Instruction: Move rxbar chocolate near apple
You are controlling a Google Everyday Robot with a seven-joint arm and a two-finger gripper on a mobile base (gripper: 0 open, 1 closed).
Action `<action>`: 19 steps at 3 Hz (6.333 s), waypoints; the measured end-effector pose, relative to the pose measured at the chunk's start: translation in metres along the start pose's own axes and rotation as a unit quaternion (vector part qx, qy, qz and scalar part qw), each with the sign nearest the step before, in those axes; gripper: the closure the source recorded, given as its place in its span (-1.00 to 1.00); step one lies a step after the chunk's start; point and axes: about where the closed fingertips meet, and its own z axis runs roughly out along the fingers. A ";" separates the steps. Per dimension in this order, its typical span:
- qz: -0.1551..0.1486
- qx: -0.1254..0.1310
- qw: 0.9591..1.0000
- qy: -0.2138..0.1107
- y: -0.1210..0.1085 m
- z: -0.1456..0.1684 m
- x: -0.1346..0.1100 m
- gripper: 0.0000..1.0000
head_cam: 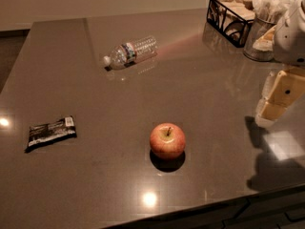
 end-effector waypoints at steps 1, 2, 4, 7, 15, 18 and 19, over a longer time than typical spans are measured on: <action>0.000 0.000 1.000 0.000 0.000 0.000 0.000 -1.00; -0.007 0.001 1.000 -0.008 -0.005 0.002 -0.013 -1.00; -0.027 -0.020 0.999 -0.024 -0.013 0.024 -0.051 -1.00; -0.082 -0.073 0.993 -0.045 -0.019 0.081 -0.163 -1.00; -0.250 -0.150 0.957 -0.014 0.052 0.198 -0.353 -1.00; -0.295 -0.142 0.945 -0.016 0.116 0.202 -0.377 -1.00; -0.302 -0.151 0.941 -0.022 0.127 0.212 -0.387 -1.00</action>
Offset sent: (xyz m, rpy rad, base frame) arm 0.0174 0.0237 -0.0015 0.0231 0.0073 0.0387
